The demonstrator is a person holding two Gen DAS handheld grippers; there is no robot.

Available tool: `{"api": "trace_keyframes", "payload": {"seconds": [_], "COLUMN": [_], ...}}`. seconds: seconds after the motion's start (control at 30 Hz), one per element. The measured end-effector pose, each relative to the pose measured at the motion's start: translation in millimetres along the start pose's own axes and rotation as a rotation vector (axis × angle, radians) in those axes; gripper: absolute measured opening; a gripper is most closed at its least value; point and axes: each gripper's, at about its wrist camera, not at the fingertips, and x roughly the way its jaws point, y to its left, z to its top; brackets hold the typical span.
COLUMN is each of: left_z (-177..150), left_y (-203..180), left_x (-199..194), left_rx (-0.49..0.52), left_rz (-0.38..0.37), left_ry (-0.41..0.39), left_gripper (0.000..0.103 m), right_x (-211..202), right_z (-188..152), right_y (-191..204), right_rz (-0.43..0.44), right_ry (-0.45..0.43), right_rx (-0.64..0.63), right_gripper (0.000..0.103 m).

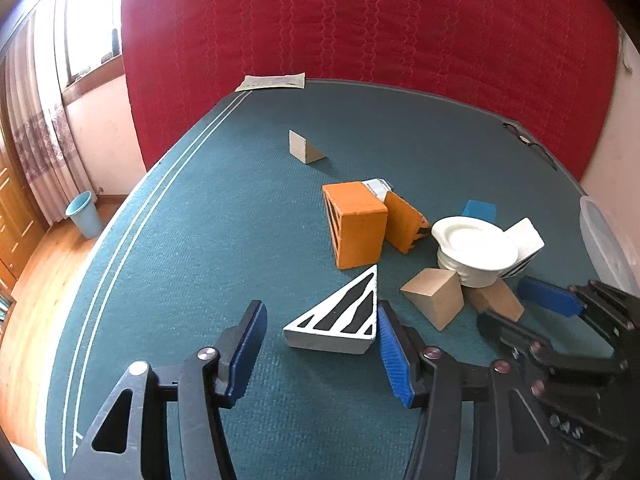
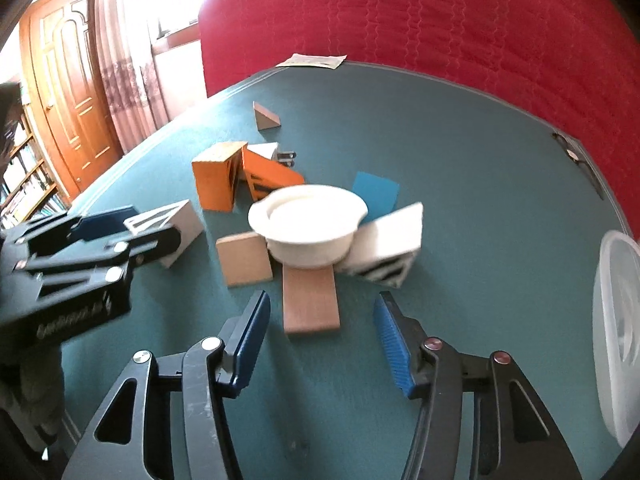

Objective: Organize rigid objects
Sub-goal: 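Close the right gripper on the wooden plank while the left lifts the triangle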

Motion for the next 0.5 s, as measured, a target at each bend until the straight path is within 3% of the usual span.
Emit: {"api": "trace_keyframes", "payload": {"seconds": [0.27, 0.4, 0.5], "left_z": [-2, -3, -3], "left_y": [1, 2, 3], "left_x": [4, 6, 6], "left_rx": [0.003, 0.002, -0.002], "left_rz": [0.002, -0.001, 0.001], "left_ry": [0.013, 0.029, 0.030], "left_gripper": [0.061, 0.061, 0.049], "right_x": [6, 2, -8], "right_z": [1, -3, -10], "right_y": [5, 4, 1], "right_rz": [-0.028, -0.008, 0.030], "right_ry": [-0.011, -0.011, -0.007], "right_rx": [-0.022, -0.016, -0.003], "right_gripper": [0.033, 0.029, 0.028]}}
